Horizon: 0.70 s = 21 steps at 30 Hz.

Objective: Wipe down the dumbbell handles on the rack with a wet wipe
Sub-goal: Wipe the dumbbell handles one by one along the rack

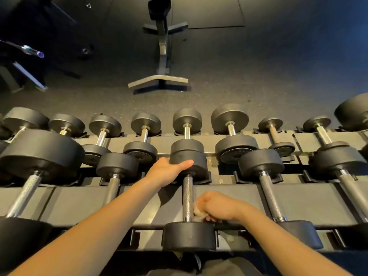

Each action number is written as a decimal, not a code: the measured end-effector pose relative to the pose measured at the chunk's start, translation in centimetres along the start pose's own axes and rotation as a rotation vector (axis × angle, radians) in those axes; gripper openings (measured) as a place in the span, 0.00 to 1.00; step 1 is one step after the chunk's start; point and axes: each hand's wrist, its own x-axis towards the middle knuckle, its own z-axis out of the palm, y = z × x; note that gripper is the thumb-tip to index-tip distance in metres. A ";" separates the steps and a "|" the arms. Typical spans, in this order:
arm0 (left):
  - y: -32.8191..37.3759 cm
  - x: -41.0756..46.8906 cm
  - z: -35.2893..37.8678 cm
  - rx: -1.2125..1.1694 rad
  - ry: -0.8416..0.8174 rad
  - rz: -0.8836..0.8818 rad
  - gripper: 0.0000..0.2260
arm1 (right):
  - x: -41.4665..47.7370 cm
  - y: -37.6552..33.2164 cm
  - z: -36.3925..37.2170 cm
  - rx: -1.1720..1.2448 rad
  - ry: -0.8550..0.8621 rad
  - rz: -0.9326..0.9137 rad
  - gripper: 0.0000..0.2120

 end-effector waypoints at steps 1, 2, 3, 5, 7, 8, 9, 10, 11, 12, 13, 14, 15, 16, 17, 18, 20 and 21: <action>0.1 0.0 -0.1 0.018 0.003 0.003 0.31 | 0.9 -0.1 -0.3 0.043 0.170 0.042 0.13; 0.3 -0.1 -0.1 0.031 0.006 0.001 0.30 | 2.1 -0.1 -0.3 0.092 0.366 0.071 0.14; 0.5 -0.2 -0.1 0.034 0.014 -0.002 0.29 | 3.1 -0.4 0.0 0.135 0.496 0.093 0.16; 0.8 -0.4 -0.1 0.022 0.022 0.001 0.24 | 3.9 -1.7 1.4 0.116 0.538 0.044 0.18; 0.8 -0.2 0.1 0.023 0.020 -0.003 0.20 | 2.9 -1.7 2.4 -0.131 0.501 -0.052 0.17; 0.8 -0.2 0.1 0.022 0.016 -0.012 0.20 | 2.1 -1.1 2.4 -0.250 0.449 -0.107 0.16; 0.8 -0.2 0.0 0.018 0.009 -0.020 0.22 | 1.3 -0.8 2.0 -0.333 0.358 -0.139 0.16; 0.9 -0.2 -0.2 0.009 -0.002 -0.032 0.26 | 0.6 -0.4 1.5 -0.390 0.234 -0.147 0.16; 0.9 -0.2 -0.4 0.004 -0.014 -0.049 0.31 | 0.0 -0.2 1.0 -0.422 0.098 -0.134 0.16; 1.0 -0.1 -0.5 0.006 -0.024 -0.071 0.37 | -0.3 0.0 0.7 -0.441 -0.005 -0.123 0.16; 1.0 -0.1 -0.6 0.012 -0.033 -0.087 0.41 | -0.5 0.0 0.5 -0.444 -0.051 -0.123 0.17; 1.1 0.0 -0.6 0.012 -0.044 -0.095 0.43 | -0.5 -0.3 0.2 -0.425 -0.029 -0.143 0.17; 1.1 0.0 -0.6 0.008 -0.051 -0.099 0.43 | -0.3 -0.6 -0.1 -0.375 0.062 -0.173 0.18; 1.0 0.1 -0.6 -0.002 -0.051 -0.100 0.43 | 0.3 -1.0 -0.4 -0.300 0.215 -0.206 0.18; 1.0 0.1 -0.6 -0.015 -0.045 -0.100 0.42 | 1.0 -1.5 -0.7 -0.248 0.372 -0.229 0.18; 0.9 0.1 -0.4 -0.027 -0.035 -0.100 0.42 | 1.7 -1.9 -0.6 -0.262 0.483 -0.245 0.17; 0.6 0.1 -0.2 -0.048 -0.018 -0.103 0.41 | 2.4 -2.9 0.3 -0.484 0.509 -0.253 0.13; 0.5 0.1 0.0 -0.063 -0.009 -0.107 0.41 | 2.4 -3.2 0.9 -0.666 0.463 -0.274 0.12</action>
